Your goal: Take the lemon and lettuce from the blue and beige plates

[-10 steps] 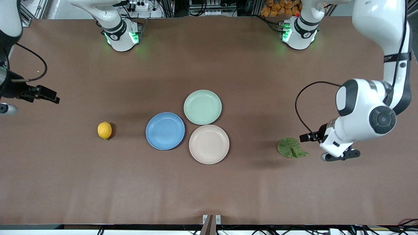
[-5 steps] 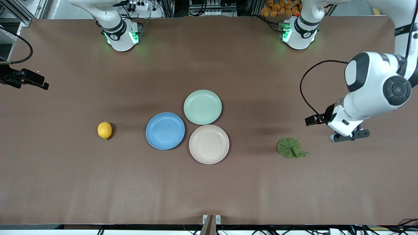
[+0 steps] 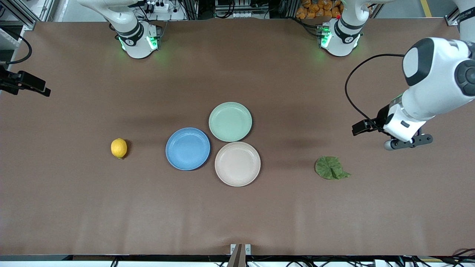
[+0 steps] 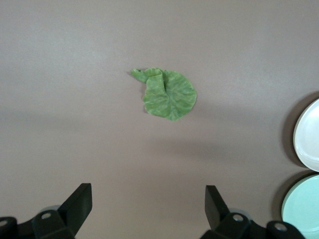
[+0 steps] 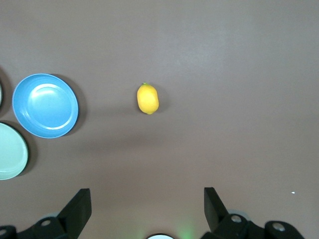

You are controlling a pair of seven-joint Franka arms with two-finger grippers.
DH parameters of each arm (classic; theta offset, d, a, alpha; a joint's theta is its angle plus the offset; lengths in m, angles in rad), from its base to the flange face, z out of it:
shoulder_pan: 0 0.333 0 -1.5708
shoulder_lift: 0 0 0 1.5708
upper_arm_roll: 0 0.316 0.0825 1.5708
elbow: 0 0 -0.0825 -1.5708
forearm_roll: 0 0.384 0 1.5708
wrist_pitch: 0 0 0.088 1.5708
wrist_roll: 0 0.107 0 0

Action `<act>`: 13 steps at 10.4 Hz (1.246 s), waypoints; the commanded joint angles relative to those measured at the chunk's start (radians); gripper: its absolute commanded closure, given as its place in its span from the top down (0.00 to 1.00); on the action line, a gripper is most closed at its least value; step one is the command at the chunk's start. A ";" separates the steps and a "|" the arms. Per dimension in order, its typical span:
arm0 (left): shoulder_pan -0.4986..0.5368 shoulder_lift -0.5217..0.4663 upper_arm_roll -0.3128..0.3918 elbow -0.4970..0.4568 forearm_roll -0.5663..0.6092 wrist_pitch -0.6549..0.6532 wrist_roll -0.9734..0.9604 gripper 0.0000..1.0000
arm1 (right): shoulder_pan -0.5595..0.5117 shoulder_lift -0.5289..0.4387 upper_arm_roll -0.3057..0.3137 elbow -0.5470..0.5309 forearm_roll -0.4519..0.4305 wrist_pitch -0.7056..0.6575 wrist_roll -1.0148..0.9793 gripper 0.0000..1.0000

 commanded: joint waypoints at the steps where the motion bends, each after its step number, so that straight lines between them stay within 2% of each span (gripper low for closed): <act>1: 0.018 -0.062 -0.026 -0.028 0.058 -0.009 -0.054 1.00 | -0.007 -0.025 0.032 0.002 -0.039 -0.010 0.029 1.00; 7: 0.012 -0.141 -0.032 0.009 0.061 -0.038 -0.044 1.00 | -0.009 -0.047 0.045 0.019 -0.035 -0.031 0.037 1.00; 9: 0.010 -0.150 -0.032 0.073 0.061 -0.060 -0.050 1.00 | -0.013 -0.045 0.046 0.036 -0.033 -0.043 0.035 1.00; 11: 0.012 -0.139 -0.031 0.156 0.090 -0.138 -0.031 1.00 | -0.027 -0.045 0.046 0.030 -0.026 -0.033 0.037 1.00; 13: 0.012 -0.139 -0.031 0.196 0.135 -0.221 0.077 1.00 | -0.065 -0.045 0.086 0.028 -0.027 -0.028 0.037 1.00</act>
